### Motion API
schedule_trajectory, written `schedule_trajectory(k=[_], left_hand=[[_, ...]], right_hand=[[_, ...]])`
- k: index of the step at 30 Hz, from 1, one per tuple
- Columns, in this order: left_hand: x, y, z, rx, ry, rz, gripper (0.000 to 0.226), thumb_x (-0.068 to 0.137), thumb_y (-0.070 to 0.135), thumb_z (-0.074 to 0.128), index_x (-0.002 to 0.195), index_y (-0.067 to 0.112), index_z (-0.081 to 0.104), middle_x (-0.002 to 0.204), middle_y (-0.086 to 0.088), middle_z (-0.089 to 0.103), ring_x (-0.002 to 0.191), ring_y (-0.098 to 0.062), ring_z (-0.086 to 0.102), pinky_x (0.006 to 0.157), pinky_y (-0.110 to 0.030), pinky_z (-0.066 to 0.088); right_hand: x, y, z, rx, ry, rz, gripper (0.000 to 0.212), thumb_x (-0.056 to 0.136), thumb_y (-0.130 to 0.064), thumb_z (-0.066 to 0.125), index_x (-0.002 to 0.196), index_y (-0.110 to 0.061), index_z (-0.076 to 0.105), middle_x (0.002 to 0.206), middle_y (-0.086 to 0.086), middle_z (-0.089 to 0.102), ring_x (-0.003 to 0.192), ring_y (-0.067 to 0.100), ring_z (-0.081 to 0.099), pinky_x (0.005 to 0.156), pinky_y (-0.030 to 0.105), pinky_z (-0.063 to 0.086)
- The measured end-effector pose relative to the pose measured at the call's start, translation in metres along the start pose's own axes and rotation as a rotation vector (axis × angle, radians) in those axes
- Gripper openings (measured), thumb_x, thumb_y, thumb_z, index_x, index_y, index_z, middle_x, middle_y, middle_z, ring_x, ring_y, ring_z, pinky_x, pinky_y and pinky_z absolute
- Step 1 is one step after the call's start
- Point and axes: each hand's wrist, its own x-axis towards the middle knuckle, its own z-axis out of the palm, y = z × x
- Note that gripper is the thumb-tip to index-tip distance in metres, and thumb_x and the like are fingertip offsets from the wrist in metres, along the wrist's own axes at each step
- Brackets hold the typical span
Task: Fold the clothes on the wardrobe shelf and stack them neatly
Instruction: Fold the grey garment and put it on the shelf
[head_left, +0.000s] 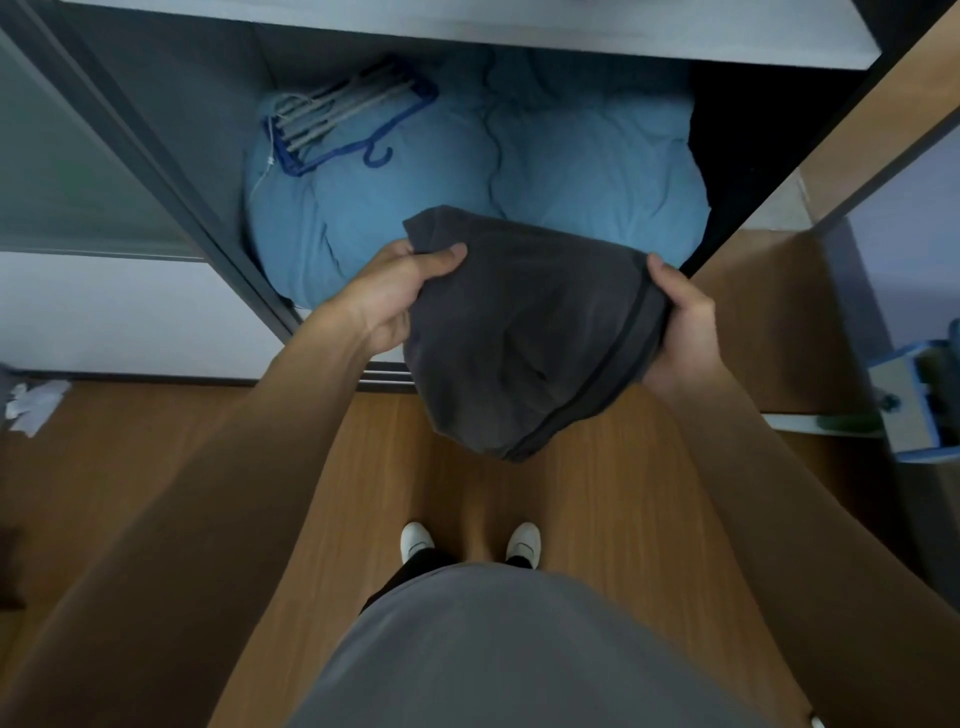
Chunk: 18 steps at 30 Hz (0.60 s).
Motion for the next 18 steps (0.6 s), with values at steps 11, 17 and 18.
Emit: schedule_trajectory(k=[11,17,18], left_hand=[[0.003,0.005,-0.017,-0.035,0.015,-0.143,0.046,0.091,0.042,0.065,0.123,0.009,0.065,0.115,-0.006,0.075,0.104,-0.018,0.072,0.081,-0.028,0.059],[0.0,0.006,-0.02,0.137,-0.154,-0.122,0.023,0.091,0.012,0.063,0.112,0.004,0.069,0.108,-0.012,0.075,0.098,-0.023,0.072,0.083,-0.028,0.06],[0.001,0.007,-0.018,0.133,-0.127,-0.146,0.019,0.094,0.011,0.059,0.108,0.003,0.07,0.103,-0.011,0.076,0.093,-0.021,0.072,0.081,-0.027,0.06]], right_hand=[[0.002,0.012,0.012,-0.191,0.025,0.012,0.03,0.096,-0.011,0.062,0.124,-0.004,0.063,0.116,0.012,0.073,0.107,0.026,0.071,0.086,0.037,0.059],[0.006,-0.015,0.024,-0.17,0.17,0.239,0.022,0.1,-0.016,0.054,0.108,-0.003,0.069,0.09,0.012,0.077,0.073,0.023,0.075,0.057,0.031,0.06],[0.007,-0.016,0.023,-0.16,0.163,0.248,0.022,0.1,-0.018,0.055,0.104,-0.002,0.07,0.089,0.012,0.077,0.073,0.024,0.075,0.058,0.033,0.061]])
